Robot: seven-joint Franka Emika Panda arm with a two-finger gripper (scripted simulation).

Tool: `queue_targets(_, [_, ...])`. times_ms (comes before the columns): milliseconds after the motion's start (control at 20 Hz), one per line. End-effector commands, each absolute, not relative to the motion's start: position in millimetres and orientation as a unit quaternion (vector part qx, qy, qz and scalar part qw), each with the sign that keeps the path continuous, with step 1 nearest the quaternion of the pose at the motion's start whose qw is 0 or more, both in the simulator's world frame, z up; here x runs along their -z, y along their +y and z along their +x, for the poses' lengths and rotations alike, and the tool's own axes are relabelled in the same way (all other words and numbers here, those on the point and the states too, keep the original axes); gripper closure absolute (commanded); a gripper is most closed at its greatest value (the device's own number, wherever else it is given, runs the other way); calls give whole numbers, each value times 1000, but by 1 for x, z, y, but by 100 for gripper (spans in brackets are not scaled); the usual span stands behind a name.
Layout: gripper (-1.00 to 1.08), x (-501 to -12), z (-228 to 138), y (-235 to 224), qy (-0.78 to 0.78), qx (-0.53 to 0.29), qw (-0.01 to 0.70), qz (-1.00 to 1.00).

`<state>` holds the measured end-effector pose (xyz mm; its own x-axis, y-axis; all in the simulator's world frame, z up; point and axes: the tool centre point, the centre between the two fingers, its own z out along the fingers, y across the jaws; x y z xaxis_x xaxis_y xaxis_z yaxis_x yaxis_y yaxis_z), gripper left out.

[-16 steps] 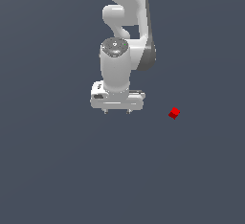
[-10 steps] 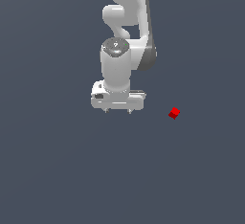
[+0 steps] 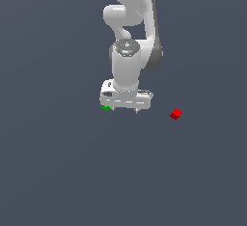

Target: Stack the red cube on top of the green cube.

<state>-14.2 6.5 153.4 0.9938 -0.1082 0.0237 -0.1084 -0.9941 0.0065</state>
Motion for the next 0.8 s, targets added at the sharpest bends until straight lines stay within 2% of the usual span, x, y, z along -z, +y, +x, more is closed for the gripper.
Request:
queue_targets(0, [-92,-150,-21,18,-67,-11,4,998])
queue_targets(750, [-92,-121,-64,108,-170,-7,3,985])
